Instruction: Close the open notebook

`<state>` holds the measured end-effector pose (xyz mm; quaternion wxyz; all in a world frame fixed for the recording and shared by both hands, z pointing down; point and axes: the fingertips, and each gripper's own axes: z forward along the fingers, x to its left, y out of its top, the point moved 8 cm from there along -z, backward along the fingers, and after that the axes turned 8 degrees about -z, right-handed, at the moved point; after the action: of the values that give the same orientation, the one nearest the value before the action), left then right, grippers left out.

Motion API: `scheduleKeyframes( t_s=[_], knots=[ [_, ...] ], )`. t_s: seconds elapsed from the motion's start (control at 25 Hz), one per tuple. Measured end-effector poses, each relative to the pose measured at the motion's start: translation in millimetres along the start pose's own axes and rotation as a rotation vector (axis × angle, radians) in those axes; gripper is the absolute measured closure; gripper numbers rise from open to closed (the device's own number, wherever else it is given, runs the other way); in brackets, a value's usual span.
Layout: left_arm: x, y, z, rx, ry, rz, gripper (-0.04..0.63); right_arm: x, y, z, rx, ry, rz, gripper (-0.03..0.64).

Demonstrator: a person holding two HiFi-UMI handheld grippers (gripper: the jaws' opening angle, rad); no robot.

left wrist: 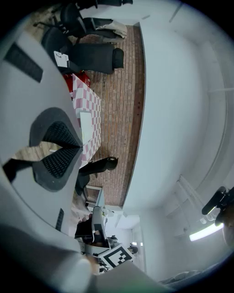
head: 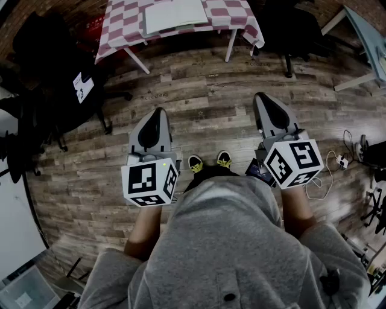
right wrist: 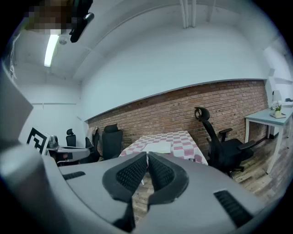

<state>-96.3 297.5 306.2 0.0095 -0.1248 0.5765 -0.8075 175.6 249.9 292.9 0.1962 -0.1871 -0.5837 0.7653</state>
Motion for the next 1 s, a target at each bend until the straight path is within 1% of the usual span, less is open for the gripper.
scheduleKeyframes(
  t_s=[0.28,0.48,0.64,1.0],
  knots=[
    [-1,-1,-7,-0.001,0.01,-0.017,0.583,9,-4,-6,0.006,0.002,0.007,0.583],
    [6,-2,-16,-0.012,0.014,-0.021,0.583,18,-5,-8,-0.01,0.001,0.046,0.583],
    [14,-1,-24,-0.017,0.014,-0.03,0.583,31,-2,-6,-0.016,0.01,0.028,0.583],
    [31,-3,-31,-0.017,-0.011,-0.036,0.583,56,0,-1,-0.03,0.016,0.04,0.584]
  ],
)
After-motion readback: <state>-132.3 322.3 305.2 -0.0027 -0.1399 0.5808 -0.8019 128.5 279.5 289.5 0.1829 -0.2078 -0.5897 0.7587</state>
